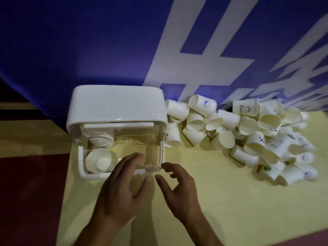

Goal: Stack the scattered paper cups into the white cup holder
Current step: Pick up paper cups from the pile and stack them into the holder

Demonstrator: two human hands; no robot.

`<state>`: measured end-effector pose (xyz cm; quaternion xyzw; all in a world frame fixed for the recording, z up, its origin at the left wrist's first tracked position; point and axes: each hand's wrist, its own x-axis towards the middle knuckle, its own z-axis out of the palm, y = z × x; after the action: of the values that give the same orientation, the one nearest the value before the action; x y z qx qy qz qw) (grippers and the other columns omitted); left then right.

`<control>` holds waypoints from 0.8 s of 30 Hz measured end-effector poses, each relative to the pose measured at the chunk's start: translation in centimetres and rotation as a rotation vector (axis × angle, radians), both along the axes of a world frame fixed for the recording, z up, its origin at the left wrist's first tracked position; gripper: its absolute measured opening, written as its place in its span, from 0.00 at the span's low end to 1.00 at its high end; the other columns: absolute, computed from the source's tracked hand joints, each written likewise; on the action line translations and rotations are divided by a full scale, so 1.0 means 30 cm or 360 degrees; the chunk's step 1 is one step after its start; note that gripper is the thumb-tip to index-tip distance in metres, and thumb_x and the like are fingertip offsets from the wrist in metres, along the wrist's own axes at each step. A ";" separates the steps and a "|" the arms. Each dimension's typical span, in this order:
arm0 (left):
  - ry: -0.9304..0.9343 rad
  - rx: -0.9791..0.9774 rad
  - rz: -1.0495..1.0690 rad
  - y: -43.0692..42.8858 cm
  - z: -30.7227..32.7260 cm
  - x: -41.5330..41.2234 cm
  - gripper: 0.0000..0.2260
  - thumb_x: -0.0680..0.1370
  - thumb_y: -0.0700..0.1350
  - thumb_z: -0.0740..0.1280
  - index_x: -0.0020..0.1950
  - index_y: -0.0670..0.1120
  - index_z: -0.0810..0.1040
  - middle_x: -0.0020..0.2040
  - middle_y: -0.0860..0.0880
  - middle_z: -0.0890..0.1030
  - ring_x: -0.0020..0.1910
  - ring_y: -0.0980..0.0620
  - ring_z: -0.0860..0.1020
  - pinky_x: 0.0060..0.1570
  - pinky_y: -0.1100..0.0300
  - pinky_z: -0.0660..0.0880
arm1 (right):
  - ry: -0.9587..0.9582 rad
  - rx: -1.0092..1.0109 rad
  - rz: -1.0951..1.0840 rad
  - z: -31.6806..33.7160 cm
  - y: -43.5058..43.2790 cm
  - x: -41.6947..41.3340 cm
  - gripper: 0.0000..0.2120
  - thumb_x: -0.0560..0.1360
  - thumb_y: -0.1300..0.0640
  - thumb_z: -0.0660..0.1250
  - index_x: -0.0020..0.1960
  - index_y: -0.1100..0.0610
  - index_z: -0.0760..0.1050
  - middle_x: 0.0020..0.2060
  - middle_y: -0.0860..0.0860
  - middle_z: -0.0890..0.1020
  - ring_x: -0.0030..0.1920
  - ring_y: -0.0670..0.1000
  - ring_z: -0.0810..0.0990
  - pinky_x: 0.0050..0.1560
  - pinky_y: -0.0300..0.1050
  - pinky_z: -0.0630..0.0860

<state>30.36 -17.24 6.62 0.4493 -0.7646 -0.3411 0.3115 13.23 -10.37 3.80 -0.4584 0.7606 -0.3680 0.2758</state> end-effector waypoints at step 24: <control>-0.1327 -0.1019 -0.0538 -0.427 -0.064 -0.929 0.26 0.75 0.50 0.66 0.74 0.49 0.72 0.76 0.40 0.70 0.70 0.36 0.70 0.68 0.41 0.64 | 0.0246 0.0189 -0.0123 -0.106 0.027 -0.886 0.45 0.68 0.45 0.82 0.78 0.57 0.66 0.72 0.53 0.73 0.68 0.54 0.74 0.65 0.52 0.77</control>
<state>2.48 -30.05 4.69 0.3002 -0.9503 0.0700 0.0443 -13.35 -9.58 0.63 -0.4385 0.8172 -0.2962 0.2285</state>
